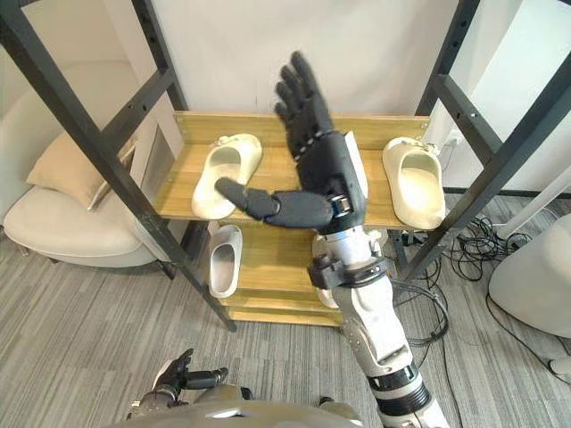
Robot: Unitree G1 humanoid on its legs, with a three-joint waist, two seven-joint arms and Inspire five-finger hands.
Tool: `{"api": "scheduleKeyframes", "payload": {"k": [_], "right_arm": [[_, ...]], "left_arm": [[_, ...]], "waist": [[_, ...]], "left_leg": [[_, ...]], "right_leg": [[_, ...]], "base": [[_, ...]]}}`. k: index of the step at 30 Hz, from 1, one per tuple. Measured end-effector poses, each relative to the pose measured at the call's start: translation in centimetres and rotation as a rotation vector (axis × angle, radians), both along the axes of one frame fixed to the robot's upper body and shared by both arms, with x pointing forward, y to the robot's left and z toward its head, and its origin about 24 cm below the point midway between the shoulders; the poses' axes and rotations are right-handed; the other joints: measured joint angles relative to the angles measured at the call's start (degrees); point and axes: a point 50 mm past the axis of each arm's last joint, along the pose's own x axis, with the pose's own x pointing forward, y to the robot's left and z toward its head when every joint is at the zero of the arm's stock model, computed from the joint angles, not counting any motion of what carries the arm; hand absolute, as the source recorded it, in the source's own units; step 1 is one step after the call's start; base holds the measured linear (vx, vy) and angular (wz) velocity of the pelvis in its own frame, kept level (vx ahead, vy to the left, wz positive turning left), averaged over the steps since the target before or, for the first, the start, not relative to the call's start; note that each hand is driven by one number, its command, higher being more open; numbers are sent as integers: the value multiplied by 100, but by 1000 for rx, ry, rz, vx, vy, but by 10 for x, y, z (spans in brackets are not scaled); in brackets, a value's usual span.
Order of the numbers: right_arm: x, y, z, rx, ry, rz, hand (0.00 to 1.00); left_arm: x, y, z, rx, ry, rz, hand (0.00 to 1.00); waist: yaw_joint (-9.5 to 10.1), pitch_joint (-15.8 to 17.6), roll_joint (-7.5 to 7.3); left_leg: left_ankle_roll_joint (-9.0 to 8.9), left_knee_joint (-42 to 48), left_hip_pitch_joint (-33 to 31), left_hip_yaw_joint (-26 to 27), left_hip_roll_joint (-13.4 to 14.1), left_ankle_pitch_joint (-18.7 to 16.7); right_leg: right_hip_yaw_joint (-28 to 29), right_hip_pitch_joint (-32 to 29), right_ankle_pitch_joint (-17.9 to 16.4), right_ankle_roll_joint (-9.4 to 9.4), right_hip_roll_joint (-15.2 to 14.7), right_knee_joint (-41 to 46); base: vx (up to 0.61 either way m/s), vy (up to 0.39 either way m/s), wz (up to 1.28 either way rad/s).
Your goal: Organize the slippers on the shoe rack
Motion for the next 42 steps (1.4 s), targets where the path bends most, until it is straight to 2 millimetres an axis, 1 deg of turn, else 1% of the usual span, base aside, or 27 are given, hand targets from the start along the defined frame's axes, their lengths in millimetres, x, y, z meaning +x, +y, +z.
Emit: {"api": "scheduleKeyframes", "payload": {"k": [2, 3, 7, 9, 10, 16, 17, 19, 25, 33, 38, 42], "right_arm": [[1, -6, 1, -40, -19, -85, 100], [2, -13, 3, -75, -37, -159, 100], [3, -32, 8, -196, -95, -348, 100], [3, -40, 11, -265, -125, -422, 100], [3, -41, 11, -275, -130, -433, 100], [8, -60, 24, -497, -239, -636, 100], [9, -60, 25, -499, -240, -638, 100], [12, -69, 24, -554, -233, -704, 100], [23, -84, 14, -670, -166, -783, 100], [32, -102, 3, -817, -94, -812, 100], [35, -107, -3, -855, -62, -812, 100], [36, -101, -7, -880, -58, -776, 100]], "left_arm": [[0, 0, 0, 0, 0, 1, 100], [0, 0, 0, 1, 0, 1, 100], [-1, 0, 0, 1, 1, 5, 100], [-2, 0, 0, 1, 2, 5, 100], [-2, 1, 0, 1, 2, 5, 100], [-4, 2, 0, 2, -1, 8, 100], [-4, 2, 0, 2, -1, 8, 100], [-5, 3, 1, 2, -6, 9, 100], [-8, 5, 1, -4, -5, 28, 100], [-8, 6, 1, -10, -10, 23, 100], [-8, 7, 2, -12, -9, 19, 100], [-8, 8, 2, -12, -10, 17, 100]], "waist": [[-1, -1, 1], [-1, -1, 0], [-2, -5, -6], [-2, -10, -15], [-2, -11, -16], [-31, -27, -61], [-31, -27, -62], [-32, -18, -93], [-33, -45, -164], [-30, -50, -182], [-28, -29, -215], [-22, -18, -253]], "left_leg": [[0, 0, 0, 0, 0, 0], [1, -2, 0, 0, -1, 1], [3, -25, 15, 16, -1, 2], [5, -47, 25, 28, -2, 3], [5, -51, 27, 30, -2, 3], [5, -109, 39, 63, -7, 3], [5, -109, 39, 63, -7, 3], [5, -132, 39, 69, -11, 3], [5, -190, 30, 109, -33, 2], [25, -250, -48, 78, -86, 15], [30, -262, -57, 70, -102, 17], [34, -261, -80, 69, -115, 18]], "right_leg": [[1, 0, 0, 0, 0, 0], [2, 0, 0, 0, -1, 0], [17, -1, 1, -1, -1, -10], [27, -2, 2, -2, -2, -20], [28, -3, 2, -2, -2, -22], [51, -16, 2, -3, -6, -69], [51, -16, 2, -3, -6, -69], [55, -24, 2, -3, -10, -81], [89, -68, 2, -3, -28, -118], [49, -141, 25, 34, -66, -167], [41, -152, 32, 45, -81, -171], [43, -173, 40, 57, -94, -181]], "base": [[0, 0, 0], [0, 0, 0], [0, 0, 0], [5, -2, -2], [15, -2, -3], [11, -1, -1], [0, 0, 0], [0, 0, 0], [7, 2, -2], [3, 1, 0], [0, 0, 0], [0, 0, 0]]}}
